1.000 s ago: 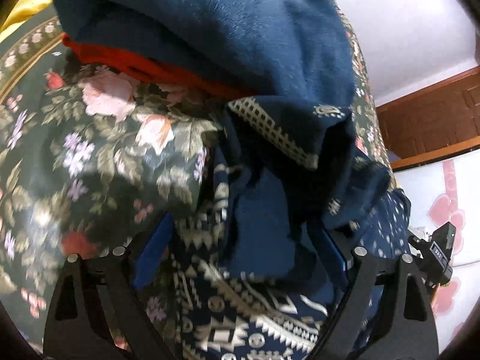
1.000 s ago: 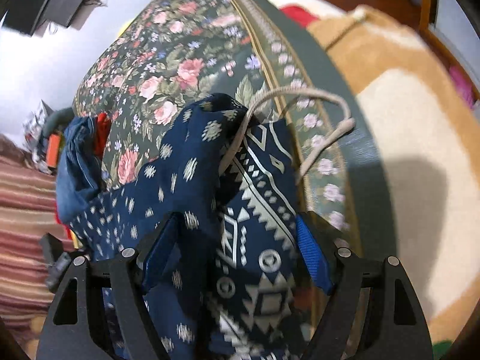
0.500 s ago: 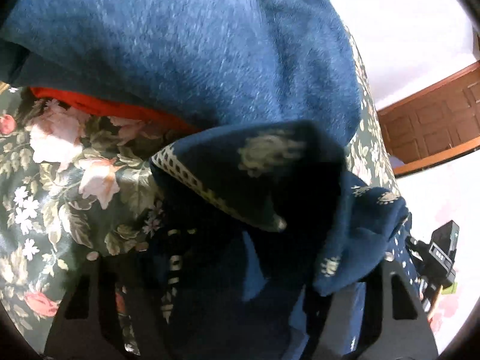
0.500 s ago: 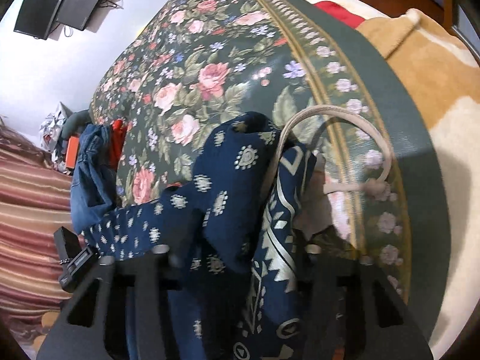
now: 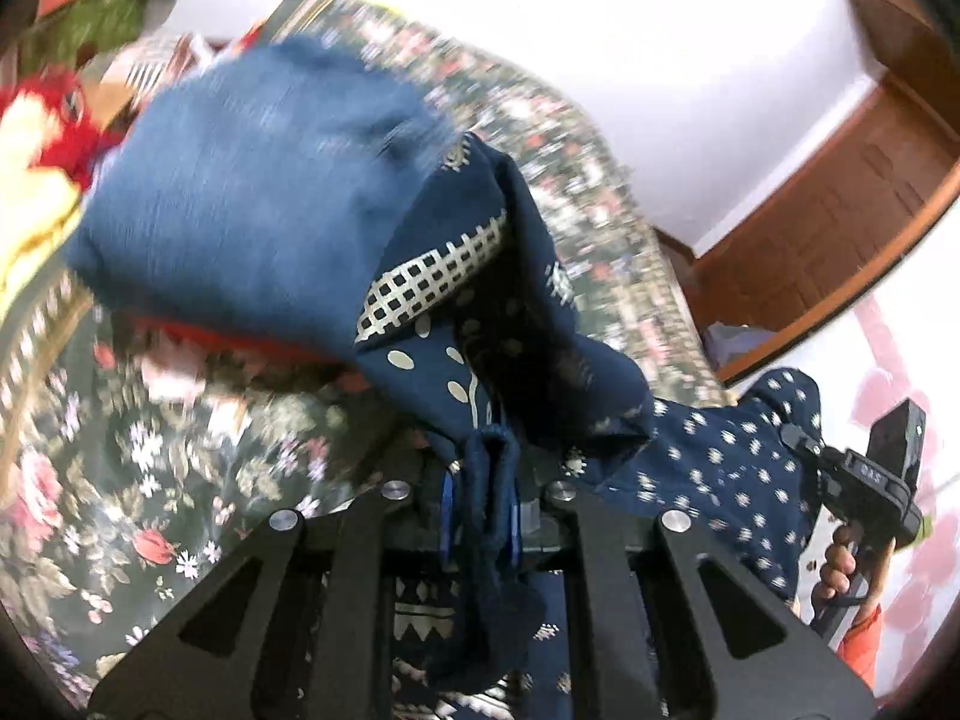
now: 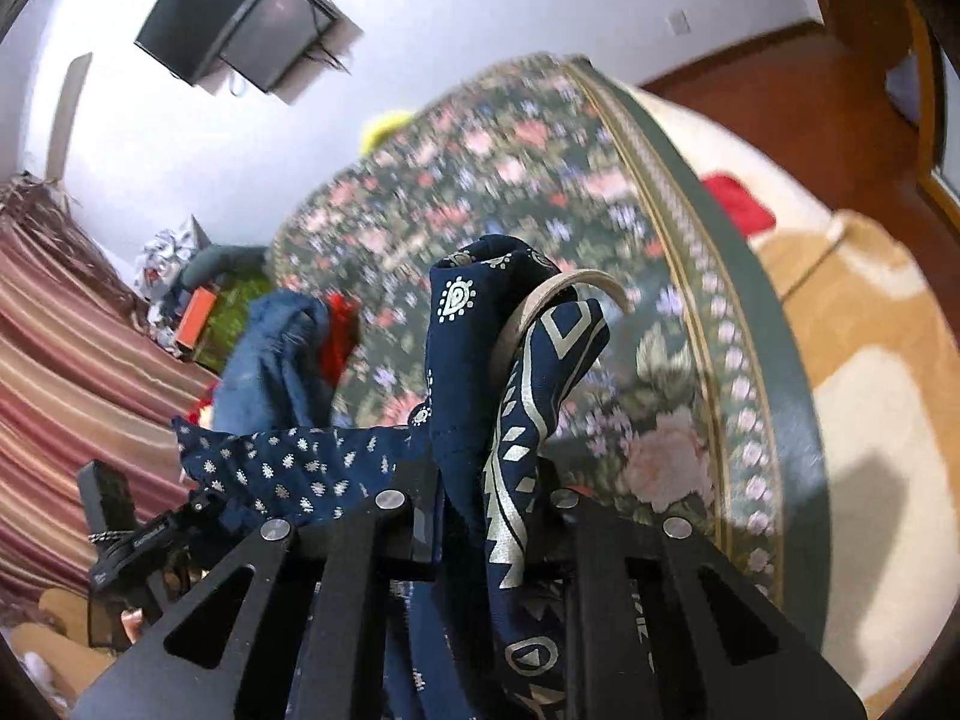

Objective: Fold large clothes

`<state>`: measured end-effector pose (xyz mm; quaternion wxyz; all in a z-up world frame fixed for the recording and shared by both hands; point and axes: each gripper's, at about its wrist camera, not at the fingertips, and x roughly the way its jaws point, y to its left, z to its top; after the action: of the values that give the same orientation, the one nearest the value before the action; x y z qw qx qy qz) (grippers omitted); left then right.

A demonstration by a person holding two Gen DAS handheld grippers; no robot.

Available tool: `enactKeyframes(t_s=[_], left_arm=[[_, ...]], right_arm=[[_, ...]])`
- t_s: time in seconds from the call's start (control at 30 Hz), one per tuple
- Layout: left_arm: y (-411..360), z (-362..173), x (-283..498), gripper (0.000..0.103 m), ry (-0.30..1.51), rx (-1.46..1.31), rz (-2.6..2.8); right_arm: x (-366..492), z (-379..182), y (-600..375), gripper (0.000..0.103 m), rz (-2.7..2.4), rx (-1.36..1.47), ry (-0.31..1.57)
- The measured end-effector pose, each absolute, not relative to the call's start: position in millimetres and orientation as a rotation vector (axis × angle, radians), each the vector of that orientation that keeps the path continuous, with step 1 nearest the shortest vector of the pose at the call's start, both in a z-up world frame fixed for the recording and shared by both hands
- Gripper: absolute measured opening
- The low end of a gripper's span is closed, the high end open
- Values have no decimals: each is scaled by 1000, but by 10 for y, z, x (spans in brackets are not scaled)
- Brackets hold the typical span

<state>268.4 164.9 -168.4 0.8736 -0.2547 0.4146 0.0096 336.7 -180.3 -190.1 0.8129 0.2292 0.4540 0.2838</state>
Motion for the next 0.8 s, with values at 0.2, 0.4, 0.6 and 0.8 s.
enactKeyframes(t_s=[0.2,0.4,0.6,0.8], left_arm=[[1342,-1176,2828,11,775,-461,-22],[1410,-1219,3308,11,782,-452,-14],[1453,-1498,3849,11,834,-443,24],[1520,-1964,4423,11,914,-389,101]], right_arm=[[3451,-1565,-1946,13,587,474,889],[3730,-1432,-1968,13,538,424,841],[4187,-1628,-1975,13,468,417,873],[4690,-2131,-1882,13,379,380,973]])
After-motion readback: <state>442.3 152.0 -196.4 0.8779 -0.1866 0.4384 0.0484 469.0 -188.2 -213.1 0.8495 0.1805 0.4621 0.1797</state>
